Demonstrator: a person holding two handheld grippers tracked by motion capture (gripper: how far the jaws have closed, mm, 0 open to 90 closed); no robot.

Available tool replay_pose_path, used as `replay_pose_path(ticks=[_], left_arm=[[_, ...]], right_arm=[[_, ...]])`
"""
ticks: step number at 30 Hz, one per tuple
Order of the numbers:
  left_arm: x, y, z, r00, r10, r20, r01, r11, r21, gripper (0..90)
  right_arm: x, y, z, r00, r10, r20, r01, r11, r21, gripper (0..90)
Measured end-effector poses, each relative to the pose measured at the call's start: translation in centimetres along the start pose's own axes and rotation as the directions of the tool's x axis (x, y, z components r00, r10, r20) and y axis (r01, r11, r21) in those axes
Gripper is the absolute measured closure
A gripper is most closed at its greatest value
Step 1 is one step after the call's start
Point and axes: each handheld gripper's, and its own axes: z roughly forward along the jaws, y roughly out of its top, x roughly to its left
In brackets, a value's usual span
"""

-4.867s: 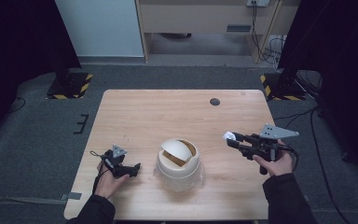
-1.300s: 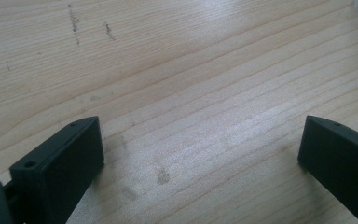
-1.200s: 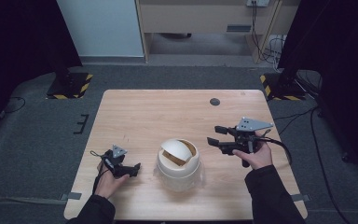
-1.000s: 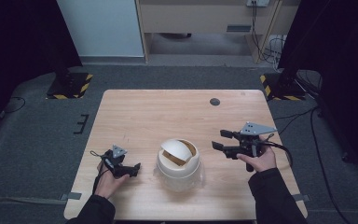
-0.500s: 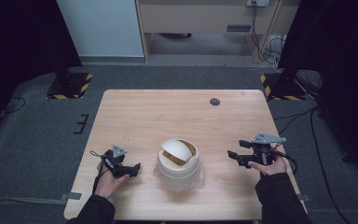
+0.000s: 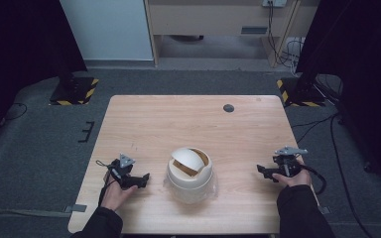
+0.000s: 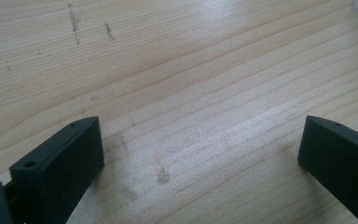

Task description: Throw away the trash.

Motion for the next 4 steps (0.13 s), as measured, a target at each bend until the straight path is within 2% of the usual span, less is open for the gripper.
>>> replay_pose_path(ticks=[4], left_arm=[[0.00, 0.00, 0.00, 1.0000, 0.000, 0.000, 0.000, 1.0000, 0.000, 0.0]], right_arm=[[-0.20, -0.27, 0.15, 0.9999, -0.002, 0.010, 0.002, 1.000, 0.020, 17.8]])
